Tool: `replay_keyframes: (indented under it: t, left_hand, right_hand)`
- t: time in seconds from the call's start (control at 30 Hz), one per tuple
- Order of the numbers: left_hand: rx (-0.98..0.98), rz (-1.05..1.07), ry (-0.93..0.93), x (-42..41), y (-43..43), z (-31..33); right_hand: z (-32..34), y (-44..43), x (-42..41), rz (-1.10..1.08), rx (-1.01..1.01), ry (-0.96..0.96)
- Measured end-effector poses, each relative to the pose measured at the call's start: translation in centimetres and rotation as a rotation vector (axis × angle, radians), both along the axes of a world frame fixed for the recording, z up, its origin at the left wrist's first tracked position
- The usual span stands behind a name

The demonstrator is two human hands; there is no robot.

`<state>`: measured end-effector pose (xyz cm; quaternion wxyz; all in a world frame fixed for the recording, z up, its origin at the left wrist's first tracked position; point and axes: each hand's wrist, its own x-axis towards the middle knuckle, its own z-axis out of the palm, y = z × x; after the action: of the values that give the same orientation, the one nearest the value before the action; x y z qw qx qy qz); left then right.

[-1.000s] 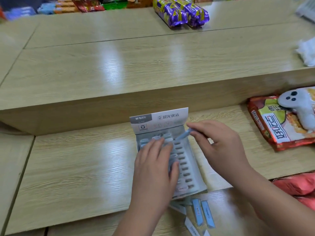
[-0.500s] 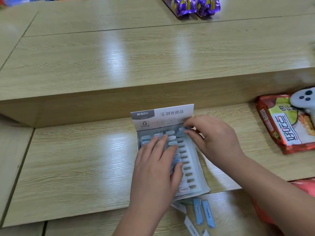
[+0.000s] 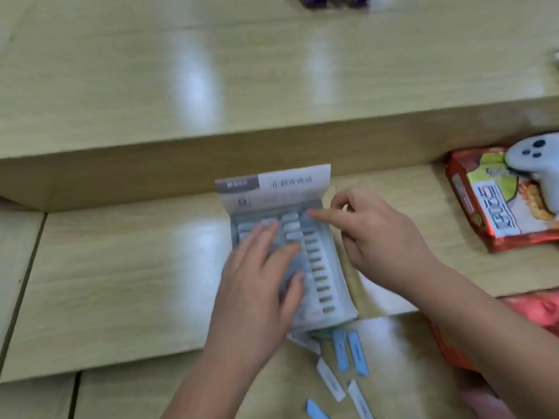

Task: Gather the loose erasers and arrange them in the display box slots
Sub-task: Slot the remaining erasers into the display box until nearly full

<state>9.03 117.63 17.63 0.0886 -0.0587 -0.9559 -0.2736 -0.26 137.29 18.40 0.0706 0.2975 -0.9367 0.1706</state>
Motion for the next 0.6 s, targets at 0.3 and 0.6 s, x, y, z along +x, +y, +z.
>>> replay_keyframes:
  t: [0.3,0.6]
  left_hand:
    - [0.178,0.246,0.181,11.8,-0.3,-1.7]
    - [0.456,0.450,-0.647,17.5,5.2,-12.6]
  right_hand:
    - [-4.2,5.3,13.4,-0.319,-0.358,-0.142]
    - [-15.3,6.8,25.3,-0.622,-0.090,-0.687]
